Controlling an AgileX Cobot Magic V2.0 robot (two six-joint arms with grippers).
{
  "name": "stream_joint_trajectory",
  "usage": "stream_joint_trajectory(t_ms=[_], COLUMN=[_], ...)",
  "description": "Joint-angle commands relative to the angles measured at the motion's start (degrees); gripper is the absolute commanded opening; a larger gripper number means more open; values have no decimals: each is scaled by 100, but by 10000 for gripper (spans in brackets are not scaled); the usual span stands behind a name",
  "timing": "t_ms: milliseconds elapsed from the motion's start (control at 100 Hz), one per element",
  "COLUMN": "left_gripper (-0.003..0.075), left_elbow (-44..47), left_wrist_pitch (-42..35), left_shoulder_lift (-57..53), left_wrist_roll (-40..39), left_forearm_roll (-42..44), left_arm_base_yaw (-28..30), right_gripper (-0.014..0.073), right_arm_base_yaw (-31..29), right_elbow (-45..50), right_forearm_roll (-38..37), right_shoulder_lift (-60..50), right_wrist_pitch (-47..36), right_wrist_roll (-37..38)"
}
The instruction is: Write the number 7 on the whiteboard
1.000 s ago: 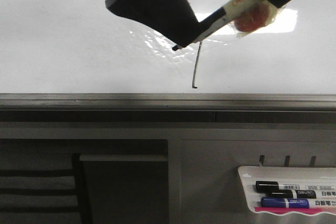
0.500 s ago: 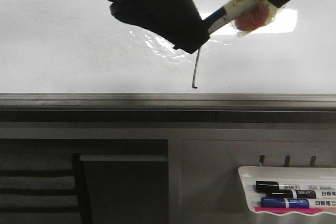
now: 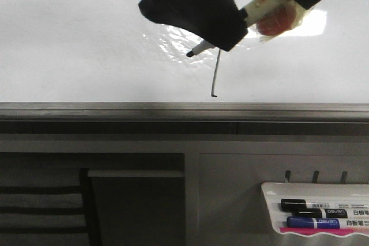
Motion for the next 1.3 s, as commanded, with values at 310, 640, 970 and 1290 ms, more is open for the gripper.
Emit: stream_joint_trajectory(t_ms=[310,640,970,1290], left_gripper=[367,224,-1,-20], left_elbow=[-191,-191,-191,-191], left_wrist_pitch=[-285,-296,-296,-296], left_shoulder_lift=[-30,-95,-95,-95], left_wrist_roll=[253,253,253,253], left_forearm_roll=[-91,-79,-79,-79], left_arm_base_yaw=[-153,-153,-153,-131], right_gripper=[-71,-71,-71,222], right_arm_base_yaw=[-24,-24,-24,-24], right_elbow=[-187,-187,-187,-199], right_forearm_roll=[224,221,420,364], right_shoulder_lift=[-153,-153,-153,-162], right_wrist_pitch=[-129,-76,52,-397], right_wrist_roll=[-88,-88,-88,-88])
